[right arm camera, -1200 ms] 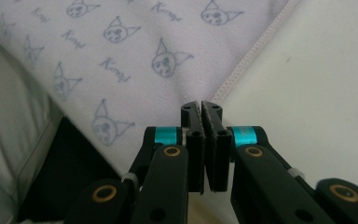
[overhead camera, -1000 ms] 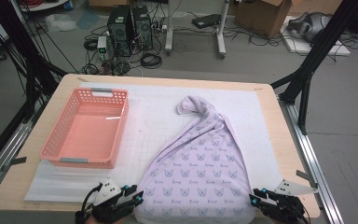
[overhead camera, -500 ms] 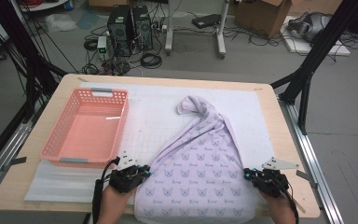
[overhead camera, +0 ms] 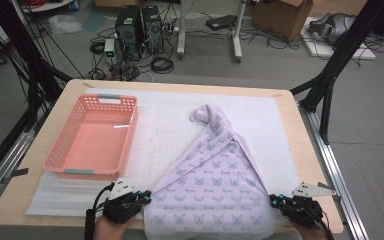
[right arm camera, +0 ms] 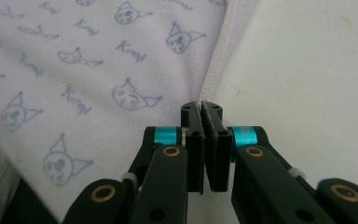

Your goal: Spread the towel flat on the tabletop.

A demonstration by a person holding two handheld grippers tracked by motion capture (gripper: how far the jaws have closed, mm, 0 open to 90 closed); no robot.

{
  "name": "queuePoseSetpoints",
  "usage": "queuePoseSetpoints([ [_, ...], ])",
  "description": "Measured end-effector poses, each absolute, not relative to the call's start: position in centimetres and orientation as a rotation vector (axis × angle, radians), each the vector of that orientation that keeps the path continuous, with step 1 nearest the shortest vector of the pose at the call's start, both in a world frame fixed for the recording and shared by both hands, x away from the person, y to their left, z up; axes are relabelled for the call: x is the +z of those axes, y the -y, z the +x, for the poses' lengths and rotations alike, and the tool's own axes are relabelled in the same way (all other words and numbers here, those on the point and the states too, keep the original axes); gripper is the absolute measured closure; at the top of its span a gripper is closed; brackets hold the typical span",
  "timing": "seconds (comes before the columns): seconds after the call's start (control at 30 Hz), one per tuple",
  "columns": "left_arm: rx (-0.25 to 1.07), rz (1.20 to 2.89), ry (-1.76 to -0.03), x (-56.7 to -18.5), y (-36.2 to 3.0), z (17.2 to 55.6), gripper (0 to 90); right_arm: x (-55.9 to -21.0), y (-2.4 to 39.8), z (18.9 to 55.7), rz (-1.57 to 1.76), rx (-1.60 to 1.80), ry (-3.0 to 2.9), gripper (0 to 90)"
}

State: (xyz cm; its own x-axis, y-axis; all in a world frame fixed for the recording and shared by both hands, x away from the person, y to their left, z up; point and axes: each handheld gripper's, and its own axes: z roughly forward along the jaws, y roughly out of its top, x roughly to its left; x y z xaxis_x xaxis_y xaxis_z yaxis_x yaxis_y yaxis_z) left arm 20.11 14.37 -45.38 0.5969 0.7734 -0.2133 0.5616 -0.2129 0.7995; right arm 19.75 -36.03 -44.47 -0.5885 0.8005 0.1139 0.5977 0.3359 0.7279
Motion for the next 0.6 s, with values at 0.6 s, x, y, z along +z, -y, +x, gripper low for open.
queuePoseSetpoints([
  [0.6, 0.329, 1.967, -1.066, -44.8, -10.2, 25.0, 87.4, -44.4, 33.3, 24.5, 1.214, 1.007, -2.294, 87.1],
])
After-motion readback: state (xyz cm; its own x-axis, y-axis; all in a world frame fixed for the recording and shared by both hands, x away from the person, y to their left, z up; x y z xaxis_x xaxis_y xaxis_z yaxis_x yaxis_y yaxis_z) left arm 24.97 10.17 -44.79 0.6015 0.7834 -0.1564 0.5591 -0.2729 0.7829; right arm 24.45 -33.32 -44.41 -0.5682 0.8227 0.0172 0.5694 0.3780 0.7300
